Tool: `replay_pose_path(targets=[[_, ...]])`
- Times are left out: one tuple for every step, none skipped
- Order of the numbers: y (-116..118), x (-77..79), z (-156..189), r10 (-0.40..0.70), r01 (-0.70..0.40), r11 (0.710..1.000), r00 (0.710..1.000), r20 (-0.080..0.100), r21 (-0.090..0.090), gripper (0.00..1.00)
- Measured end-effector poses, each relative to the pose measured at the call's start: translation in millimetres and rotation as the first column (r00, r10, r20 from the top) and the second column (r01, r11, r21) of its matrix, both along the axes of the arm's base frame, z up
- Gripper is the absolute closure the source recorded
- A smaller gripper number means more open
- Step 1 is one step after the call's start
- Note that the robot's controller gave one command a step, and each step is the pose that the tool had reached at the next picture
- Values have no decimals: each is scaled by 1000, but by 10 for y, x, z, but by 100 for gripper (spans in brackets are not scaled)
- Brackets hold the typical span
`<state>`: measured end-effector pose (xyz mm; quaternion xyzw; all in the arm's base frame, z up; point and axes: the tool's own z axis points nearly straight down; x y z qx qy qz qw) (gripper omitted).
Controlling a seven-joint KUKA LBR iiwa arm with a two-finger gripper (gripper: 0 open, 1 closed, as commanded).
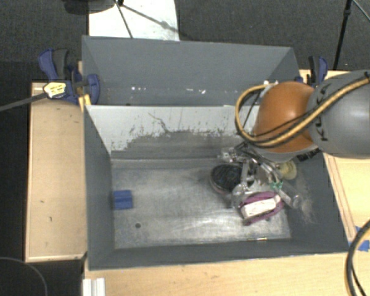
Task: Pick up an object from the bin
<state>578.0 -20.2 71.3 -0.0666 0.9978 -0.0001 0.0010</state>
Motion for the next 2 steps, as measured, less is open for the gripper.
replay_pose_path(targets=[[37, -5, 7, 2, -2, 1000, 1000, -4, 1, 100], [102, -9, 1207, -79, 79, 997, 997, 8, 2, 100]])
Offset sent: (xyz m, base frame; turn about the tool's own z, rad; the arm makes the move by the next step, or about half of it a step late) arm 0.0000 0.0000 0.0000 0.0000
